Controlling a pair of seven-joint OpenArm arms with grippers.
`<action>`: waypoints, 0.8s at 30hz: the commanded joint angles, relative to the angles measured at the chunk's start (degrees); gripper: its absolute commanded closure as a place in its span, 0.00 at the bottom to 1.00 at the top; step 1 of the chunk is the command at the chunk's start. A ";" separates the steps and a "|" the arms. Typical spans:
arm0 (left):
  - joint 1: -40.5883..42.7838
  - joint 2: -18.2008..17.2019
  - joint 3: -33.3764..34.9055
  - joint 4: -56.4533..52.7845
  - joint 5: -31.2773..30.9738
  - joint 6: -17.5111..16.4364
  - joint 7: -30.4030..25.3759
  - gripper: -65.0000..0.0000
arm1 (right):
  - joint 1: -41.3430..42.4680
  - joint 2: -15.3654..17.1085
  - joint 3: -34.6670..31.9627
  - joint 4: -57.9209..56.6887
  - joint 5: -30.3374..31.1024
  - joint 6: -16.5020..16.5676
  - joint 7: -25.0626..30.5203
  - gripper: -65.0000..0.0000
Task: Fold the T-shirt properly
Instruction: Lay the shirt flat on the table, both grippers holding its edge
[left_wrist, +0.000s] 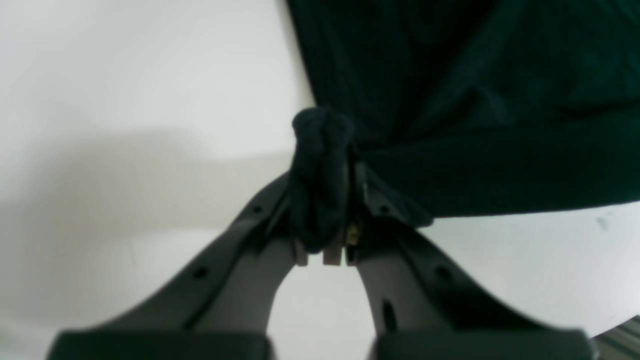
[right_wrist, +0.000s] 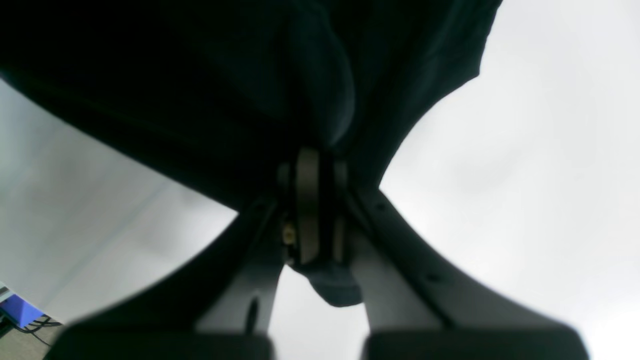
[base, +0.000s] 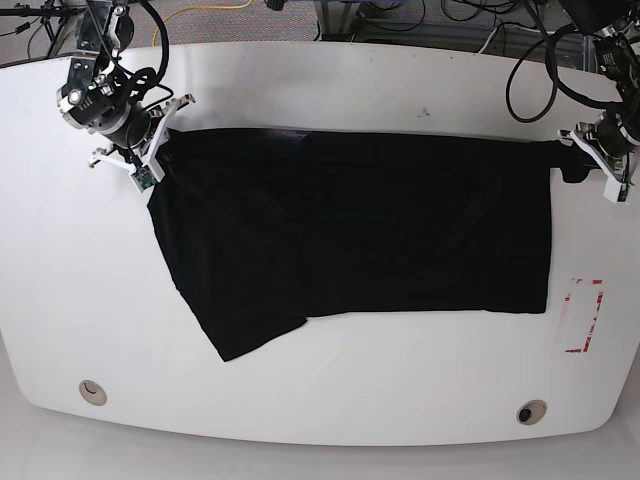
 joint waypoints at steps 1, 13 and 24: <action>-1.58 -1.44 0.94 -0.31 0.94 0.01 -1.22 0.99 | -0.92 0.89 0.46 0.90 -0.05 -0.27 1.51 0.99; -2.02 -1.44 5.68 -1.81 3.93 0.01 -1.22 0.98 | -3.91 -0.08 0.11 0.73 -0.23 -0.27 1.51 0.92; -1.85 -2.67 5.86 -1.37 3.84 0.01 1.50 0.52 | -5.49 -0.69 0.19 1.52 0.12 -0.27 1.51 0.12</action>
